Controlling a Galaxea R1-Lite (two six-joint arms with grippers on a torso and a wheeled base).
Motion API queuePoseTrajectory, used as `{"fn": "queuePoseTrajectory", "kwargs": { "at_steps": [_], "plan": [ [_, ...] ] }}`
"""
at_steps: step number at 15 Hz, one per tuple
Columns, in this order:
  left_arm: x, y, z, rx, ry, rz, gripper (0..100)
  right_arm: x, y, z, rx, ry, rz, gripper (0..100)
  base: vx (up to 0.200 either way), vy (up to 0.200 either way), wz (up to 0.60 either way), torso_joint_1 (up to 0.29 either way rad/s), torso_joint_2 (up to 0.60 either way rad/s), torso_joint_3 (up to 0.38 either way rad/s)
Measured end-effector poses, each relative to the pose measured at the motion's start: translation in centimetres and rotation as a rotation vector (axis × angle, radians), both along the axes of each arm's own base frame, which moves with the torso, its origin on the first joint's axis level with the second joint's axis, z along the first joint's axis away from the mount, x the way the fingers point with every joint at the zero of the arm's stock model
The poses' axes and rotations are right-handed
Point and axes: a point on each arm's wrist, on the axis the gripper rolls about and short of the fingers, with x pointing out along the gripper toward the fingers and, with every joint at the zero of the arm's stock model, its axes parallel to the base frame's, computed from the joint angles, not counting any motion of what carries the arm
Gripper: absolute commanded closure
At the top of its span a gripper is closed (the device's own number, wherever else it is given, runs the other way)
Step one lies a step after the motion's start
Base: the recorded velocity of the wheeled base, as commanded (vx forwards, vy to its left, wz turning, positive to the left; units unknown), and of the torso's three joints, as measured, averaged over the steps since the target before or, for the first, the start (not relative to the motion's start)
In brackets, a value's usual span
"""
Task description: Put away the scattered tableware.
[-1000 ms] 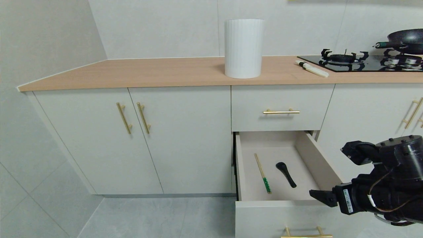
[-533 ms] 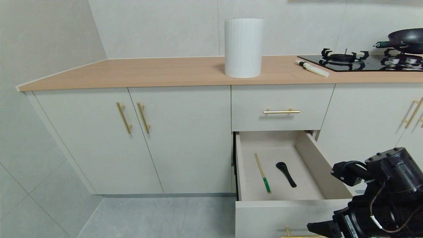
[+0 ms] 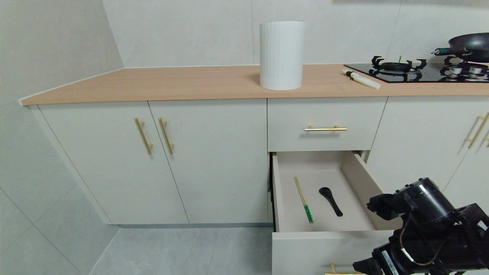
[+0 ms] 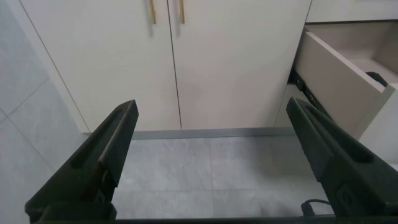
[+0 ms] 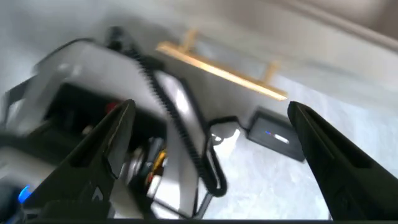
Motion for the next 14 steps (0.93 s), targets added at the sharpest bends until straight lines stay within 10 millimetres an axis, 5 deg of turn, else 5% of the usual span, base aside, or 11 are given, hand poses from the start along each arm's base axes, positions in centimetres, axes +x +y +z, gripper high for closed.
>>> {"fn": "queuePoseTrajectory", "kwargs": {
  "at_steps": [7,14],
  "plan": [
    [0.0,0.0,0.0,0.000,0.000,0.000,0,3.0,0.9,-1.9,-0.035,-0.086,-0.171,0,0.000,0.000,0.00,0.000,0.00,0.000],
    [0.0,0.0,0.0,0.000,0.000,0.000,0,5.2,1.7,-1.7,-0.020,-0.126,-0.186,0,0.000,0.000,0.00,0.000,0.00,0.000]
  ]
}}
